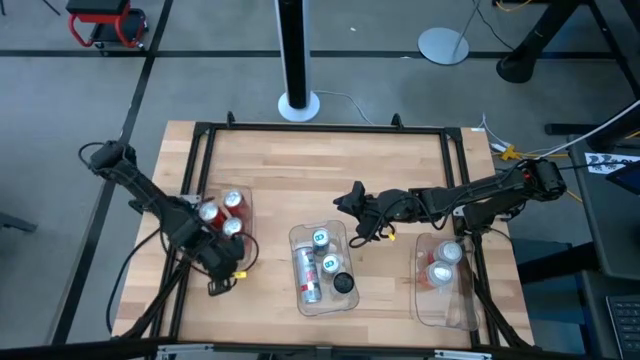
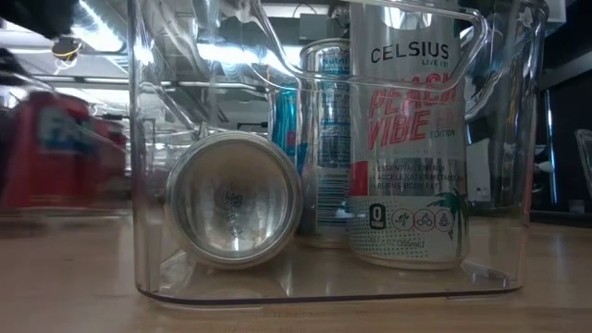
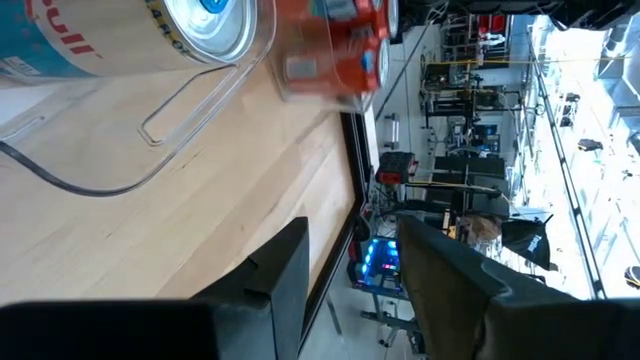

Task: Sort soda cans
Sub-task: Move the top transparent bin to the bottom left of the table

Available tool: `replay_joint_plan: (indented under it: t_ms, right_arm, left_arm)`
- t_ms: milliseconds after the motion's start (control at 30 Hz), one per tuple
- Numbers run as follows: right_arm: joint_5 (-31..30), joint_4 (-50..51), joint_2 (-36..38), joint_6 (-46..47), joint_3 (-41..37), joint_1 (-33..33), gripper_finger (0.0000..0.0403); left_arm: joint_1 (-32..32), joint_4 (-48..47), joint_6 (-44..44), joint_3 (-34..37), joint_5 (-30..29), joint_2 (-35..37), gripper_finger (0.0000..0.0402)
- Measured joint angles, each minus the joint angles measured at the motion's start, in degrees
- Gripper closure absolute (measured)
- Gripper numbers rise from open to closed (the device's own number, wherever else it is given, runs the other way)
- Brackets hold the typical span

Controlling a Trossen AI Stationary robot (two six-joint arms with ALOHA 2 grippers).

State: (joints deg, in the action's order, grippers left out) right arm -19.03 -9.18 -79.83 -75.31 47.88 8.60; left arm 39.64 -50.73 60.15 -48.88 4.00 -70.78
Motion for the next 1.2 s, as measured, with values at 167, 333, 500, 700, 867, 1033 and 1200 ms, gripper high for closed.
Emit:
replay_joint_plan:
  t_ms: [167, 333, 500, 700, 867, 1033, 1200]
  right_arm:
    - [0.0, 0.28, 0.02, 0.02, 0.0, 0.0, 0.0249]
    - [0.0, 0.12, 0.0, 0.24, 0.02, 0.0, 0.0249]
    - [0.0, 0.01, 0.02, 0.26, 0.0, 0.02, 0.0249]
    - [0.0, 0.21, 0.01, 0.28, 0.0, 0.0, 0.0249]
    - [0.09, 0.25, 0.0, 0.68, 0.0, 0.0, 0.0249]
    - [0.13, 0.25, 0.0, 0.66, 0.01, 0.02, 0.0249]
    - [0.13, 0.25, 0.0, 0.66, 0.0, 0.0, 0.0249]
  left_arm:
    - [4.94, 1.59, 6.28, -0.21, 2.43, -1.71, 0.0398]
    - [7.39, 7.22, 8.5, -0.59, 2.01, -5.91, 0.0398]
    - [10.29, 8.56, 11.8, -4.48, 1.71, -10.63, 0.0398]
    - [14.25, 8.92, 16.99, -9.99, 2.29, -15.68, 0.0398]
    - [16.51, 8.76, 18.73, -13.49, 2.47, -19.57, 0.0398]
    - [18.7, 8.73, 20.04, -16.1, 2.4, -22.05, 0.0398]
    - [19.8, 7.88, 20.39, -17.2, 1.85, -22.56, 0.0398]
